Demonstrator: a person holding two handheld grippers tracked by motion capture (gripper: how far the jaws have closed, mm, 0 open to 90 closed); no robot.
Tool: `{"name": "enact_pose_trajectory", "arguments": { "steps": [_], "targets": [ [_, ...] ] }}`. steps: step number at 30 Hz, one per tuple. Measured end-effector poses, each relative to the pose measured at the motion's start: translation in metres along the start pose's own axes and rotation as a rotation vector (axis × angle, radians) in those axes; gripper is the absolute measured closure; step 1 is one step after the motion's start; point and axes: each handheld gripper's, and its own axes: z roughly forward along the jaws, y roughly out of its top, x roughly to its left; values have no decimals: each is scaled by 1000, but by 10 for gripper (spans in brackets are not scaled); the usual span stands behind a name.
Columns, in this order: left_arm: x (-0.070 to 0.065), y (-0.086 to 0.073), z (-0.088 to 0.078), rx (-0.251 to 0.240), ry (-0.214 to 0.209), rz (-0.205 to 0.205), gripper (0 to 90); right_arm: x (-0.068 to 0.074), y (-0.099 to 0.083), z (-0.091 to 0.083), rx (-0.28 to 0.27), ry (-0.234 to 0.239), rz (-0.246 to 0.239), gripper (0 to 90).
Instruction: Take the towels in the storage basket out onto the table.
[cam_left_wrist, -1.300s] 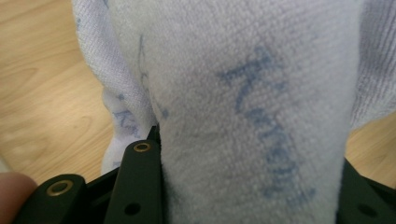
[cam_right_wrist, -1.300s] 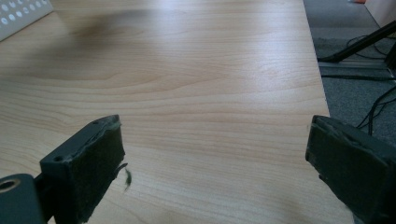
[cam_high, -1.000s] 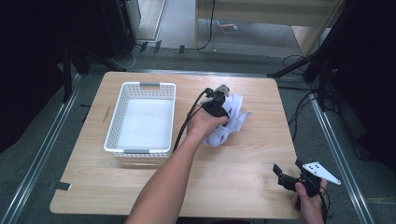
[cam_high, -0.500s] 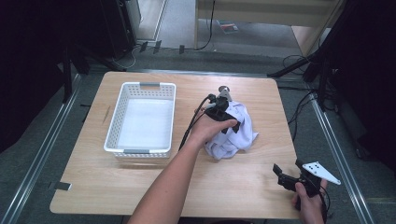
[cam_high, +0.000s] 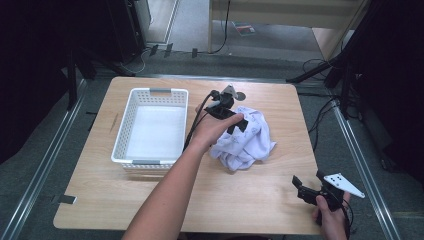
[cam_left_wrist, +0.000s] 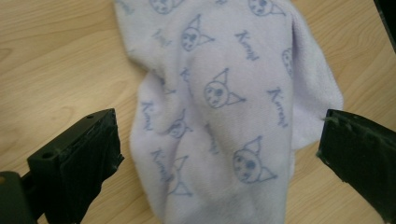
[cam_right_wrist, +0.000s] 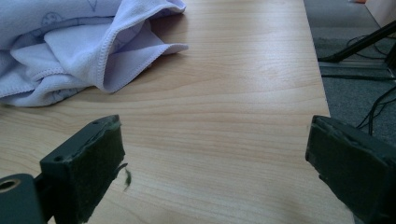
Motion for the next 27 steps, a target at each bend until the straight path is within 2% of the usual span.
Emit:
{"name": "enact_pose_trajectory", "arguments": {
  "steps": [9,10,11,15,17,18,27],
  "targets": [
    [34,-7,-31,-27,56,-32,0,0,0,0,1,-1,-1,46],
    [34,-7,-31,-27,56,-32,0,0,0,0,0,-2,-2,46],
    [43,-9,-39,-36,67,-43,0,0,0,0,2,-1,-1,46],
    [61,-13,-54,-49,88,-70,0,0,0,0,2,-2,-2,46],
    [64,-14,-56,-47,93,-71,0,0,0,0,2,-3,-2,46],
    [73,-18,-63,-56,106,-80,0,0,0,0,2,-3,-2,46],
    [123,-41,-87,-78,140,-165,0,0,0,1,5,-5,-4,46]
  ]
}}
